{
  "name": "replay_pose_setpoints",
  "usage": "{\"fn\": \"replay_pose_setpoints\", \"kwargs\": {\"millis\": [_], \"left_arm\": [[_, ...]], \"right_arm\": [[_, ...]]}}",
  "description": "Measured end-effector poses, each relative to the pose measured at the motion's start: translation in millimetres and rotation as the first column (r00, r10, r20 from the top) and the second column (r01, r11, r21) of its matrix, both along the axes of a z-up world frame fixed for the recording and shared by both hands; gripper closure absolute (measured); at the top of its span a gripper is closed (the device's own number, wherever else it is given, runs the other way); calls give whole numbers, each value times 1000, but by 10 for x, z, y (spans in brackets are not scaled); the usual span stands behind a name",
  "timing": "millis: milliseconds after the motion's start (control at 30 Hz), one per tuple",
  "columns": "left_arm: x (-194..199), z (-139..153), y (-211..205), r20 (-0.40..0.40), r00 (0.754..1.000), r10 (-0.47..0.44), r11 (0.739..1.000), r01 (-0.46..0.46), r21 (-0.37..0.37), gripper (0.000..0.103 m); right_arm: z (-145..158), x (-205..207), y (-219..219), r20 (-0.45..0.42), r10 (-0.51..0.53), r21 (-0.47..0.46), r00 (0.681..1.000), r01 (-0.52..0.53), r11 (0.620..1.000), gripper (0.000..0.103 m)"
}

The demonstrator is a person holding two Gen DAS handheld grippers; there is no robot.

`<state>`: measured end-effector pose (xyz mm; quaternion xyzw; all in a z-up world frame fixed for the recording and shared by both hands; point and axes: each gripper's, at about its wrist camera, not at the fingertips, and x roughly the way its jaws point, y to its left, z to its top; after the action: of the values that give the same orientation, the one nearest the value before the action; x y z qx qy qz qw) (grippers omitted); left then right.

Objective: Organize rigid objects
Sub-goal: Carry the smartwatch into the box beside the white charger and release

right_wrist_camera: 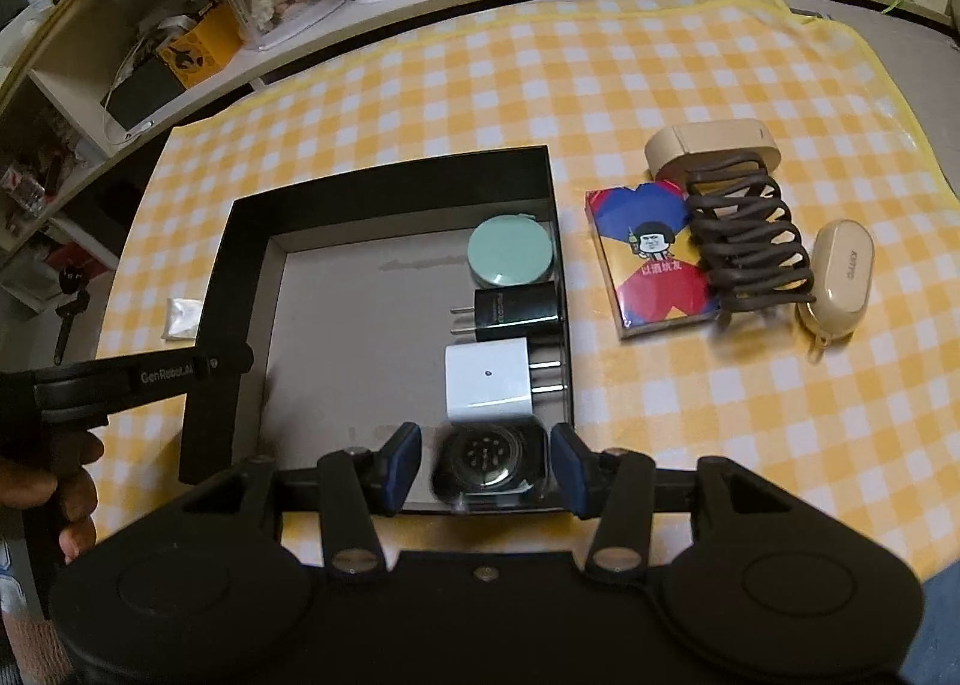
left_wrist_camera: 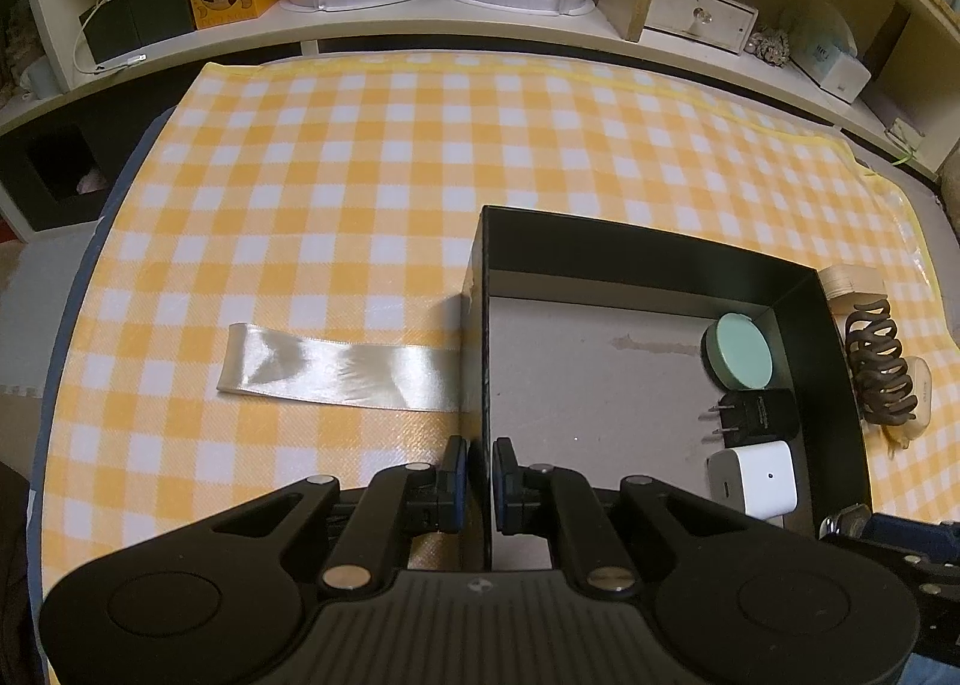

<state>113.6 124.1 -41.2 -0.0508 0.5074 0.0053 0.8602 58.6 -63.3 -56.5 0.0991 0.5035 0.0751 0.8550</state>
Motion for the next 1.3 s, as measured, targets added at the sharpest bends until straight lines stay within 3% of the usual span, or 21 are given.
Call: {"fn": "replay_pose_setpoints", "kwargs": {"millis": [800, 1067, 1300], "left_arm": [[9, 1, -3, 1, 1000, 0, 1000, 0, 0, 93], [8, 0, -3, 2, 1000, -1, 1000, 1, 1, 93], [9, 0, -2, 2, 1000, 0, 1000, 0, 1, 93]], "right_arm": [[80, -64, -53, 17, -21, -16, 1000, 21, 1000, 48], [183, -147, -73, 64, -9, -29, 998, 11, 1000, 22], [294, -241, -129, 115, 12, -43, 993, -7, 999, 8]]}}
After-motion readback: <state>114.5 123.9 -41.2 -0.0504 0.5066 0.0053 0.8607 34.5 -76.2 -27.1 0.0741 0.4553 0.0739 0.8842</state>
